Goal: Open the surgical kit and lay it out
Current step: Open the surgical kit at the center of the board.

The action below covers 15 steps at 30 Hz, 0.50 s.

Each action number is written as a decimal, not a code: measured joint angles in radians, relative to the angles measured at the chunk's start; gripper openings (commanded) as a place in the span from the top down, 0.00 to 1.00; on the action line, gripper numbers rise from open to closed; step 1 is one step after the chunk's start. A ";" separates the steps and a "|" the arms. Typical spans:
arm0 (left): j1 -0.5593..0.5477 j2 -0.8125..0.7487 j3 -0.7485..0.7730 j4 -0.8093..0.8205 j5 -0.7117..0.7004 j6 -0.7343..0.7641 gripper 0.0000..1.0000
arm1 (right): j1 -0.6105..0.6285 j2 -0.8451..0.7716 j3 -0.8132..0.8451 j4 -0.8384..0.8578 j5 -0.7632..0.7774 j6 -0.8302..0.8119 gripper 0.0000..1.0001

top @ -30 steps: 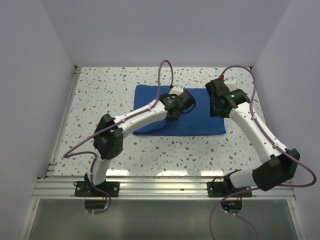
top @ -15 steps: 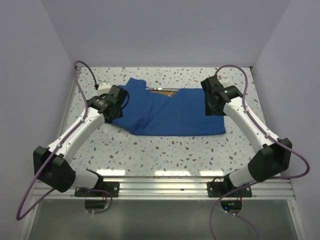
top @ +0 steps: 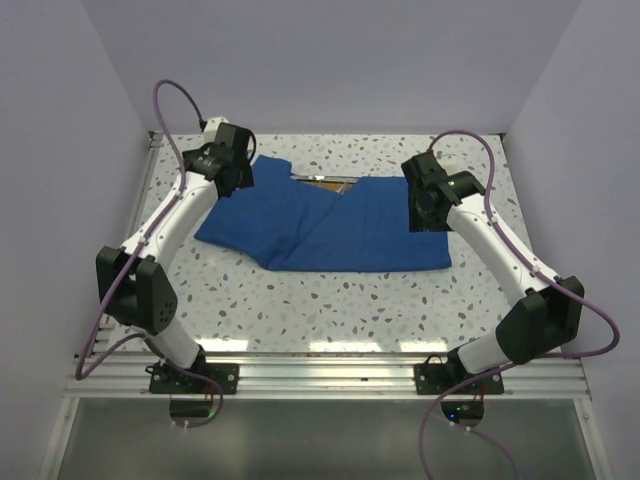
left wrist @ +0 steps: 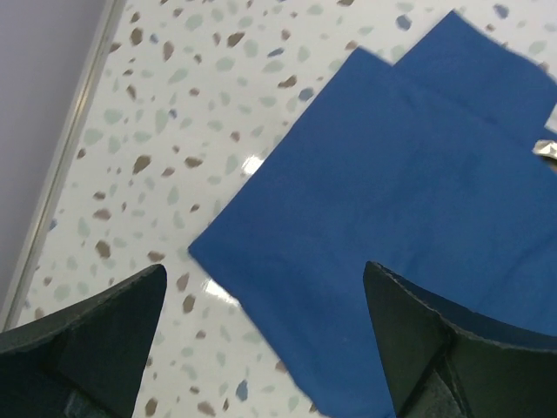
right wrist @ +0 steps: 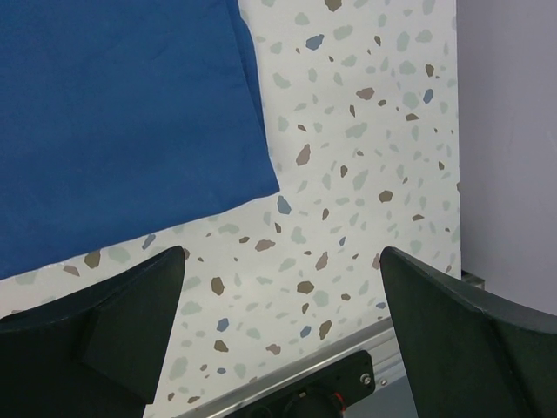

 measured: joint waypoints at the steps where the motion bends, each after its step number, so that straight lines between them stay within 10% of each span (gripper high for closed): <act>1: 0.012 0.032 0.023 0.033 0.021 0.019 0.02 | 0.000 0.000 0.000 0.000 -0.002 0.000 0.01; 15: 0.169 0.505 0.276 0.197 0.283 0.102 0.18 | 0.000 -0.008 0.028 -0.046 -0.021 0.001 0.01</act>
